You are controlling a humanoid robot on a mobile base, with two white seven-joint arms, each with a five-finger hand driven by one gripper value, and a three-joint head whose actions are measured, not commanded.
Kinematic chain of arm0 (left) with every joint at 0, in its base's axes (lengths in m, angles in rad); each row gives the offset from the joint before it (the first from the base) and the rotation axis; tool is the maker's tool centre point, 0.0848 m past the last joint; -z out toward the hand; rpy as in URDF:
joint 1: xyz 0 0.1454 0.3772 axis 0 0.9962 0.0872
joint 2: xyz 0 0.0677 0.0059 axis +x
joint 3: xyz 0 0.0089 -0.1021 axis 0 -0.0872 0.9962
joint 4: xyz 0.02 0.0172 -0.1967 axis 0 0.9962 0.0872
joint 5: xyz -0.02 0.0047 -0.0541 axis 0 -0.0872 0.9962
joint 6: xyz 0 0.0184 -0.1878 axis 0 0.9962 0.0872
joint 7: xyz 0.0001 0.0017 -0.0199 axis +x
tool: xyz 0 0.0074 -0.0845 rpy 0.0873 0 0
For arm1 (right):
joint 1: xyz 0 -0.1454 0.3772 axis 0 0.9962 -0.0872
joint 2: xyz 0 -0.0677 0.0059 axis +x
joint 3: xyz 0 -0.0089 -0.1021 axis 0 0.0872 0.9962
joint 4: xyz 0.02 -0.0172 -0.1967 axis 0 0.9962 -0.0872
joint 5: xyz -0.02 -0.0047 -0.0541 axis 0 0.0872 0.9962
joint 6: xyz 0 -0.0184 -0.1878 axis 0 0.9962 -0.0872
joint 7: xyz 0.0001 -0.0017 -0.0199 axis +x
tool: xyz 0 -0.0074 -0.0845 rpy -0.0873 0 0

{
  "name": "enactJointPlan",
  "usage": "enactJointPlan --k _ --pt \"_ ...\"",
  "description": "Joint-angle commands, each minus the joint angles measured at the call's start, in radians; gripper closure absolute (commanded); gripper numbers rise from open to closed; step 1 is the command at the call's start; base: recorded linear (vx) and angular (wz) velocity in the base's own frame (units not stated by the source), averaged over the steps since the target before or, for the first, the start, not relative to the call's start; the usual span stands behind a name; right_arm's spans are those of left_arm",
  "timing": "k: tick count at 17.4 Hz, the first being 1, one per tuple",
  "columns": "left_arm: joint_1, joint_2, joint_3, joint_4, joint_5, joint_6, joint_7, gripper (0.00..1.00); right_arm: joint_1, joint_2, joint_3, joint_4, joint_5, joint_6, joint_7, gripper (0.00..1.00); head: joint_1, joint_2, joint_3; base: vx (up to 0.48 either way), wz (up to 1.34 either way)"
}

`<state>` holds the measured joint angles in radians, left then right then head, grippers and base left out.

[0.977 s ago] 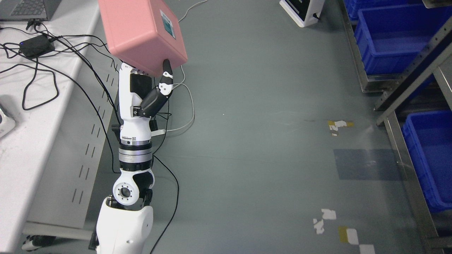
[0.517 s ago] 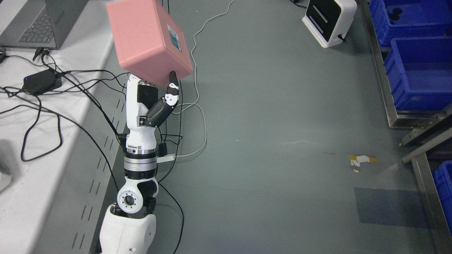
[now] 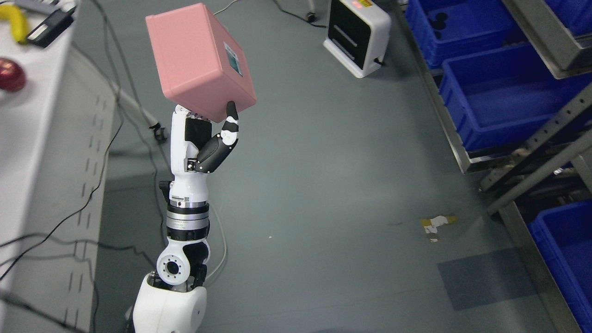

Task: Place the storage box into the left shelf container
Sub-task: 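Carry the pink box in the left hand while turning toward the shelf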

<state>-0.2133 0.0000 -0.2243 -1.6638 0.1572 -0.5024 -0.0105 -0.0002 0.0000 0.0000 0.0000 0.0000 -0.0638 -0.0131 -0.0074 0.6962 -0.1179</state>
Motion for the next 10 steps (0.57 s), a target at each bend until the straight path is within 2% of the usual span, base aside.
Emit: enactJointPlan --k 1,6,10 --pt "0.015 0.017 -0.036 0.001 0.013 -0.002 0.000 0.93 -0.006 -0.017 -0.003 -0.017 -0.002 -0.001 -0.001 0.00 0.0000 0.000 0.000 0.329 -0.74" --pt "0.121 0.017 -0.151 0.024 0.012 -0.027 -0.034 0.93 -0.006 -0.017 -0.003 -0.017 -0.002 -0.001 0.001 0.00 0.0000 0.000 0.000 0.288 -0.89" --pt "0.184 0.017 -0.182 0.061 0.010 -0.028 -0.083 0.93 -0.006 -0.017 -0.003 -0.017 -0.002 -0.001 -0.001 0.00 0.0000 0.000 0.000 0.187 -1.04"
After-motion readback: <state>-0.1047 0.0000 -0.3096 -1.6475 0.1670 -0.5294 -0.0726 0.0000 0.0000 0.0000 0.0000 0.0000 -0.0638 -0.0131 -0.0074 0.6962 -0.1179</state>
